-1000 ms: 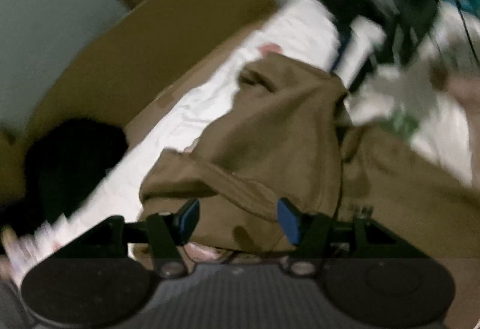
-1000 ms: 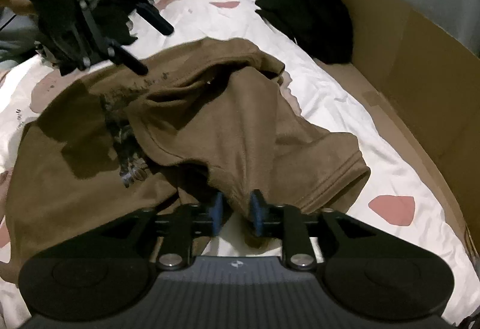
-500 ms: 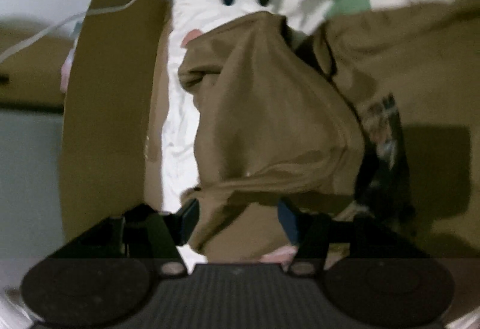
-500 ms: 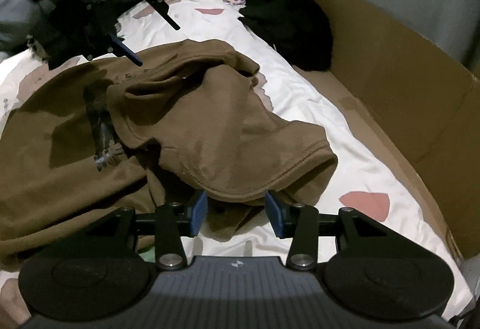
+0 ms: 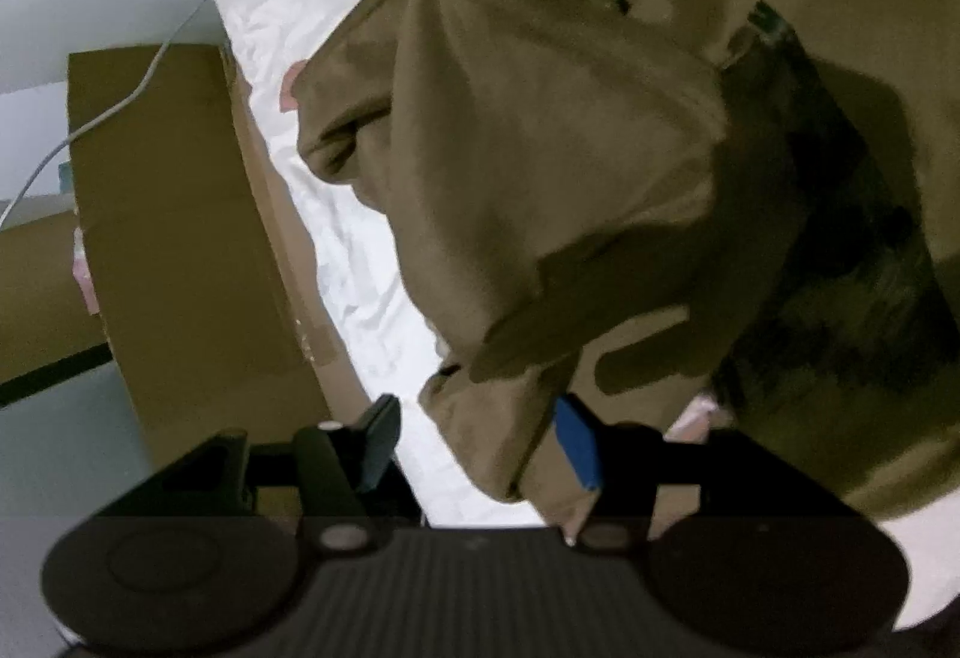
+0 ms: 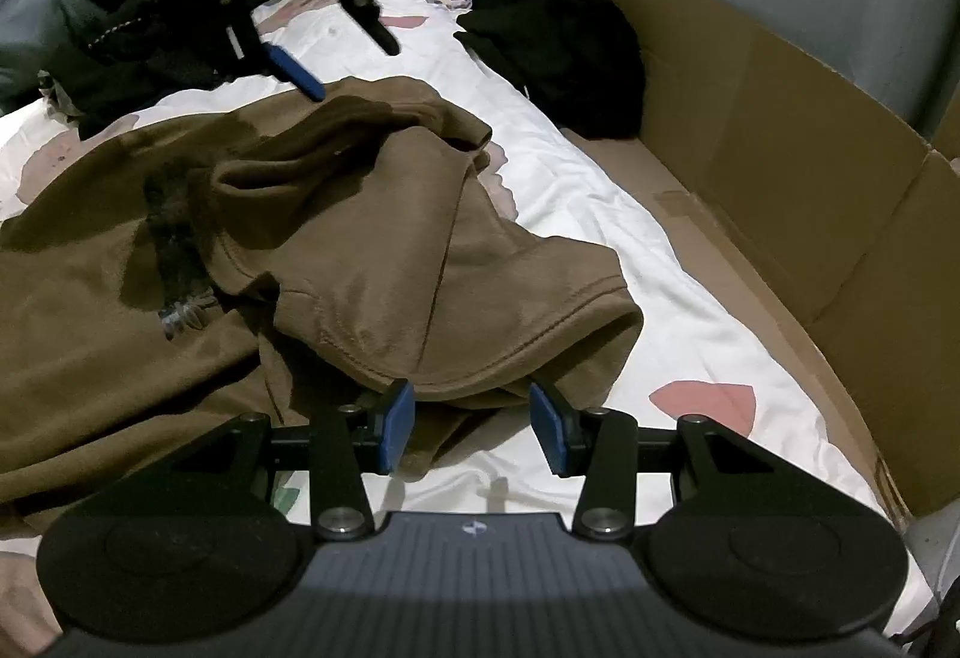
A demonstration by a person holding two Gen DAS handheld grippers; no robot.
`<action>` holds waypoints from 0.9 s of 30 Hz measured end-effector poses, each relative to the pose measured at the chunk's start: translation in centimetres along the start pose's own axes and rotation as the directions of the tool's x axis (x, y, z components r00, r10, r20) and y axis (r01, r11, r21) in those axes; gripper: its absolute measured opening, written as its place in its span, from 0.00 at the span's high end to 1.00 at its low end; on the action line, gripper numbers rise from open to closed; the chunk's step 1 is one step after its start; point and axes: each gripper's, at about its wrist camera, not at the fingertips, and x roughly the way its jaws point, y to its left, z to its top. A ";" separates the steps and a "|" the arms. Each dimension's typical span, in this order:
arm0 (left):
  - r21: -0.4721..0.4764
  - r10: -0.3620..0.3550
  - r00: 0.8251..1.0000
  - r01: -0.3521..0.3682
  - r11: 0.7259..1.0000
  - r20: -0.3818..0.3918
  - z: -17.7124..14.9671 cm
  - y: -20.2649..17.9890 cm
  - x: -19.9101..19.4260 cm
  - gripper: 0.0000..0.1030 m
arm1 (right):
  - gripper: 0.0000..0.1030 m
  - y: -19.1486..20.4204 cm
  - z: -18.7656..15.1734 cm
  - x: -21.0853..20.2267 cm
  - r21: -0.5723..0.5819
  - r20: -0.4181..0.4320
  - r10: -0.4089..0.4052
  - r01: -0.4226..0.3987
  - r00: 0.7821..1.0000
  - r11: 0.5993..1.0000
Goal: Fold clothes
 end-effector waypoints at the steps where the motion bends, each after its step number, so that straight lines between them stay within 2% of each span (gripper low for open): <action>1: 0.019 -0.003 1.000 0.003 1.000 -0.008 -0.1 0.4 0.2 0.41 | 0.54 -0.1 0.0 0.0 0.003 0.002 0.000 0.000 1.000 1.000; 5: 0.096 0.044 0.999 -0.041 0.995 -0.024 -0.5 1.8 0.9 0.41 | 0.54 -0.1 -0.2 0.0 0.009 0.003 0.005 -0.005 1.000 1.000; 7: 0.175 0.059 0.998 -0.055 0.983 -0.016 -0.5 1.8 1.1 0.41 | 0.54 -0.1 -0.3 -0.1 0.009 0.003 0.006 -0.007 1.000 1.000; 10: 0.239 0.014 1.000 -0.010 0.971 -0.015 -0.6 2.0 1.9 0.48 | 0.54 -0.2 -0.3 -0.1 0.010 0.003 0.008 -0.008 1.000 1.000; 12: 0.261 0.017 0.999 -0.010 0.965 -0.027 -0.7 1.9 2.7 0.55 | 0.54 -0.3 -0.3 -0.1 0.015 0.006 0.008 -0.008 1.000 1.000; 15: 0.297 0.023 1.000 -0.019 0.955 -0.011 -0.5 1.6 3.4 0.56 | 0.54 -0.4 -0.3 -0.2 0.023 0.011 0.007 -0.008 1.000 1.000; 20: 0.380 -0.109 0.994 0.099 0.920 0.005 -0.1 -0.1 3.6 0.56 | 0.54 -0.6 -0.5 -0.3 0.030 0.011 0.009 -0.010 1.000 0.999; 23: 0.405 -0.143 0.990 0.123 0.906 0.020 0.2 -0.8 3.4 0.56 | 0.54 -0.7 -0.7 -0.3 0.037 0.006 0.011 -0.011 1.000 0.999; 27: 0.435 -0.139 0.989 0.108 0.894 0.039 0.8 -1.4 3.5 0.56 | 0.54 -1.0 -0.8 -0.3 0.051 0.003 0.014 -0.014 1.000 0.999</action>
